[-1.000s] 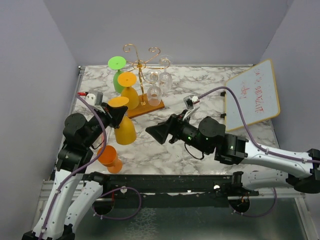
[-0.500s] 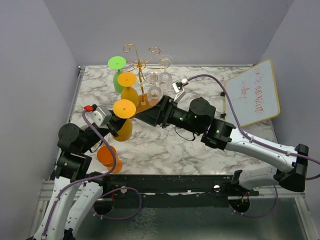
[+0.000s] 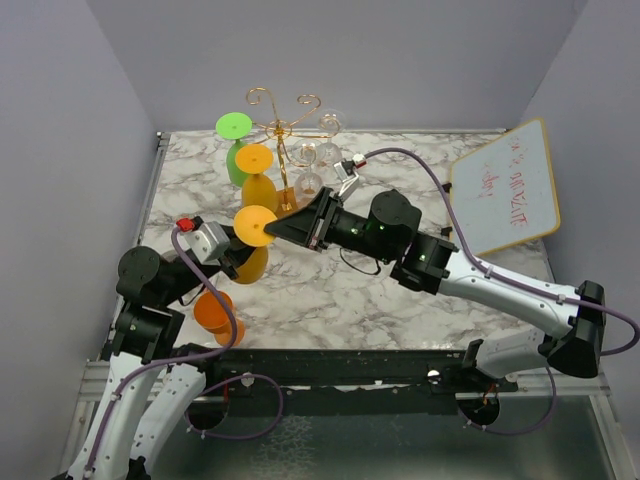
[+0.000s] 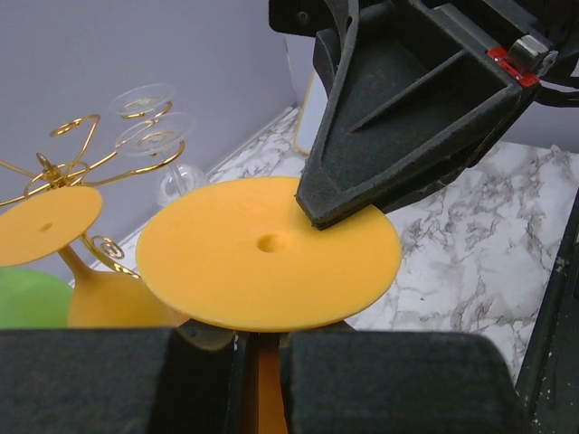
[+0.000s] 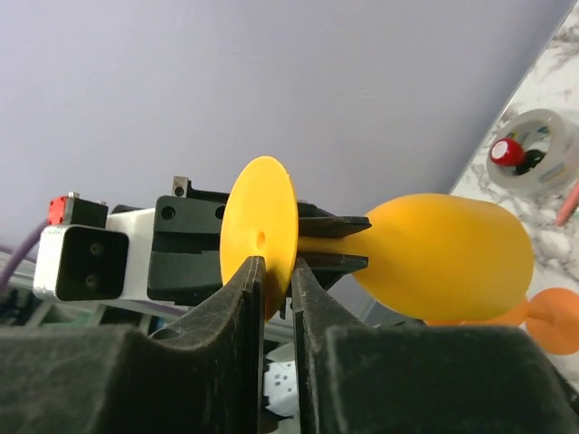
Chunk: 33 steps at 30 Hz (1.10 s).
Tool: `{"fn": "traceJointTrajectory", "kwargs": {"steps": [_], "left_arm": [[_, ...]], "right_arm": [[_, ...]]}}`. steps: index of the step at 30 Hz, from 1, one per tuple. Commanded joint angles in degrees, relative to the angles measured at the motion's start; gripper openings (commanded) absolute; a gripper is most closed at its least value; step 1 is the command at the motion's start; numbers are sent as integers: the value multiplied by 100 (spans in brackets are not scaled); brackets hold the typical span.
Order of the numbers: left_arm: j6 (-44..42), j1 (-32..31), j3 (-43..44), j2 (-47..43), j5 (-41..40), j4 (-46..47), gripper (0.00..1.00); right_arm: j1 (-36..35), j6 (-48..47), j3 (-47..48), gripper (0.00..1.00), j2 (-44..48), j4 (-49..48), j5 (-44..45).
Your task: Place the wine glass upside down on the wine glass rack
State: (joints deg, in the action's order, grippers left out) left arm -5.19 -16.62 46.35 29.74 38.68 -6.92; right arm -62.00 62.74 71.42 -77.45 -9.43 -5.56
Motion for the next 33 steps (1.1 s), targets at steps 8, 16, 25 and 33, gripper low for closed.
{"fn": "traceJointTrajectory", "kwargs": {"steps": [8,16,25,33], "left_arm": [[780,-7,-279,-360,-254,24,67],[1753,-7,-449,-610,-446,24,83],[5124,-8,-308,-417,-825,343,89],[5139,-7,250,-149,-1557,-557,91]], "right_arm": [[89,546,-497,0,467,-318,484],[135,573,-704,0,826,506,1157],[188,376,-823,0,1436,1767,2384],[276,-582,-454,0,1872,2593,4150]]}}
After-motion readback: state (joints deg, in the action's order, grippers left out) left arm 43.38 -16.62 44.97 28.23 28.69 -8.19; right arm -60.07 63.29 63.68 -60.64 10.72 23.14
